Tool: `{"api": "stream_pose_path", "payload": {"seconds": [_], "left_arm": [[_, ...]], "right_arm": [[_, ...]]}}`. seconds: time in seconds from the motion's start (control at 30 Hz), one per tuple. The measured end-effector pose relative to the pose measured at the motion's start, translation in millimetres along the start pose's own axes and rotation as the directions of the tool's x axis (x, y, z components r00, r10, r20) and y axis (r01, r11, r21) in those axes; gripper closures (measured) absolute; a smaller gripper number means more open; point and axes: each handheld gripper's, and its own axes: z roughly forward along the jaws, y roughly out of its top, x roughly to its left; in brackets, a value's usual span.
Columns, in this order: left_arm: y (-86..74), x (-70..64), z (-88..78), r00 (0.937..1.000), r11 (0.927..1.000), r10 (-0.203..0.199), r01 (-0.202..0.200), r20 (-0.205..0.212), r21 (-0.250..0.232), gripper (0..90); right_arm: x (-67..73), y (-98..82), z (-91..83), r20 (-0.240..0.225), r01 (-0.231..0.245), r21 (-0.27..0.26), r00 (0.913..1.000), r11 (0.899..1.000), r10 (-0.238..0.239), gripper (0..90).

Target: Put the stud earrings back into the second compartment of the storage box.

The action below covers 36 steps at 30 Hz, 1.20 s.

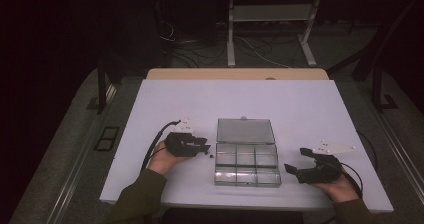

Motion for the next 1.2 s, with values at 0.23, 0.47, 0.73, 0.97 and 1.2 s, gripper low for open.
{"api": "stream_pose_path", "payload": {"seconds": [0.23, 0.47, 0.73, 0.97, 1.2], "left_arm": [[-1.6, 0.0, 6.0, 0.9997, 0.9994, 0.005, -0.006, 0.023, 0.033, 72.5], [-3.3, 0.1, 9.4, 0.9997, 0.9986, 0.0, -0.002, 0.026, 0.052, 73.5], [-6.5, 1.5, 12.9, 0.9994, 0.9976, -0.013, 0.01, 0.032, 0.069, 74.3], [-8.0, 1.6, 14.9, 0.9995, 0.9964, -0.011, 0.008, 0.03, 0.085, 77.8], [-8.0, 1.0, 14.3, 0.9997, 0.9963, -0.008, 0.006, 0.025, 0.086, 79.0]], "right_arm": [[0.4, 0.0, 0.4, 0.0, 0.002, 0.003, 1.0, 1.0, -0.002, 12.2], [0.4, -0.1, 0.1, 0.0, 0.003, 0.004, 1.0, 1.0, -0.003, 12.2], [0.5, -0.1, 0.1, 0.0, 0.004, 0.004, 1.0, 1.0, -0.004, 12.2], [0.3, -0.2, 0.0, 0.001, 0.004, 0.005, 1.0, 1.0, -0.004, 12.2], [0.6, -0.1, -0.1, 0.0, 0.005, 0.005, 1.0, 1.0, -0.005, 12.2]]}}
